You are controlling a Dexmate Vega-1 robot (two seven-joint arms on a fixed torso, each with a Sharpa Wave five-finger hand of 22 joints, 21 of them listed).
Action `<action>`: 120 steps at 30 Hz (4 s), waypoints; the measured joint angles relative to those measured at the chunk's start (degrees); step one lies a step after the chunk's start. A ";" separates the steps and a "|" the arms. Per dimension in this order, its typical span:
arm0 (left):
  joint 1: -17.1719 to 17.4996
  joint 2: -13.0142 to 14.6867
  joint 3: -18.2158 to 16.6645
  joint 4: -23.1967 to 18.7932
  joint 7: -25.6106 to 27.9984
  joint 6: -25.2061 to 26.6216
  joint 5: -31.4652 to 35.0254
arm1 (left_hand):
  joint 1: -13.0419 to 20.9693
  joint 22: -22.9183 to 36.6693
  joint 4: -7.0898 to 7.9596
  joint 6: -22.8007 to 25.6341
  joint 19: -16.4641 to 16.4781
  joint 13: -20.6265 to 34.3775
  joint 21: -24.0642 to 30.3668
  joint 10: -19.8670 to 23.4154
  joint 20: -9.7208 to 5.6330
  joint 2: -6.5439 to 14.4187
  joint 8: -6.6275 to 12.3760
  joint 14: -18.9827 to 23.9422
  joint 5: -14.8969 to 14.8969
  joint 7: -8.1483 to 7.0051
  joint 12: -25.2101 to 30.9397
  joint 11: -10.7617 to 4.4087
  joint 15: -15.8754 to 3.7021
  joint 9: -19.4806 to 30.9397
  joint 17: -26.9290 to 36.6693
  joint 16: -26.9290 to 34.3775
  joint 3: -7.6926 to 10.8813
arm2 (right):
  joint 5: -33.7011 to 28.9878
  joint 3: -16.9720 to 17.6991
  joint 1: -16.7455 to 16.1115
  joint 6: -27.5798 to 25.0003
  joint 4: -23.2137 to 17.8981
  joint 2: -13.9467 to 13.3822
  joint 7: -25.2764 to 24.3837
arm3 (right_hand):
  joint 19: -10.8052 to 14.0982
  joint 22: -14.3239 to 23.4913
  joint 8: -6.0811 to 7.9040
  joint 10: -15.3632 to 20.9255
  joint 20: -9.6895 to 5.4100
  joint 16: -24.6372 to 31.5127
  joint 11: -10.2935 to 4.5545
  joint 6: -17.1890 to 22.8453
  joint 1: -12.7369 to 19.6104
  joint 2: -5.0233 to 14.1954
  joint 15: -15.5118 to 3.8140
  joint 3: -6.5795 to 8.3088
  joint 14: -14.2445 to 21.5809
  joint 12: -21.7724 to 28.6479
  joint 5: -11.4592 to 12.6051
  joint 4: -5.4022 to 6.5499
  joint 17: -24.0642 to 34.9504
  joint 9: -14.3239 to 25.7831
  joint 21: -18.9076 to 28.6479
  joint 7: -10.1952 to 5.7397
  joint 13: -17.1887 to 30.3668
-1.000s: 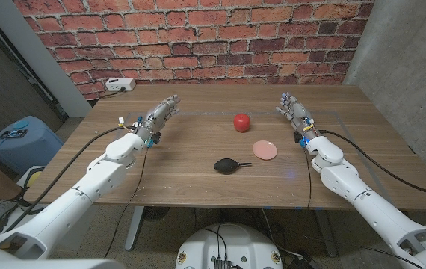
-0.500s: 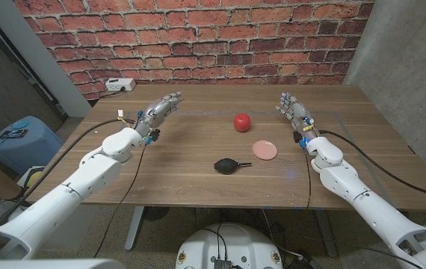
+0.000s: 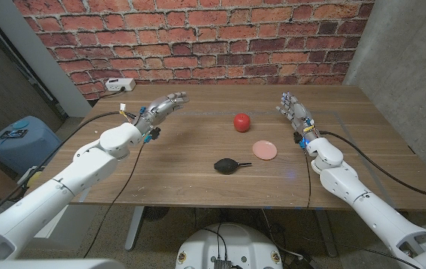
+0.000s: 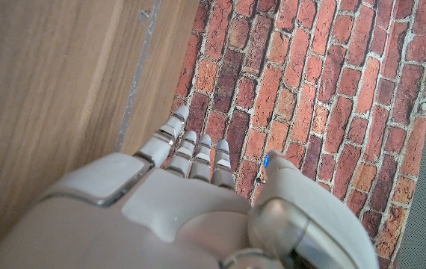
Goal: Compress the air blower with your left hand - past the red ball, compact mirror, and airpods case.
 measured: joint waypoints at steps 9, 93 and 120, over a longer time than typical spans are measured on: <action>-0.87 2.61 1.39 -3.58 -0.74 3.43 3.15 | 1.76 0.00 -0.10 -0.08 0.39 0.32 -0.65 -0.10 1.03 -1.10 0.00 0.22 0.22 0.08 0.00 0.09 0.83 0.29 -0.01 0.00 -0.10 | -0.21 -0.01 -0.01 0.48 0.18 0.50 -0.26 | 0.00 0.00 0.00 0.00 0.00 0.00 0.00 0.00 0.00 0.00 0.00 0.16 0.00 0.00 -0.23 -0.16 0.00 0.00 0.00 0.00 0.00; -6.91 13.91 8.17 -27.24 -12.18 24.36 15.24 | 9.50 0.50 0.75 3.53 2.52 6.89 -2.77 1.64 3.34 -4.52 0.96 4.22 1.28 3.86 4.85 3.07 2.53 1.08 0.53 0.44 -2.17 | -0.69 1.91 -2.28 3.64 -1.52 -0.13 -1.71 | 0.00 -0.01 0.00 -0.52 0.00 0.00 0.52 -0.01 0.45 -0.45 0.00 1.59 0.00 0.00 -0.65 -1.61 -0.12 0.00 0.00 0.61 -0.03; -7.26 14.52 10.26 -29.27 -15.10 24.79 20.37 | 10.27 0.80 0.97 4.24 2.30 8.74 -3.65 0.92 3.55 -4.20 0.96 3.68 1.50 4.57 5.73 3.78 3.06 1.35 0.81 0.00 -3.18 | -0.45 1.77 -1.31 5.53 0.71 0.67 -0.29 | 0.00 -0.01 0.00 -0.41 0.00 0.00 1.03 -0.01 0.45 -0.45 0.00 1.17 0.00 0.00 -0.88 -2.47 0.02 -0.01 0.00 0.61 -0.03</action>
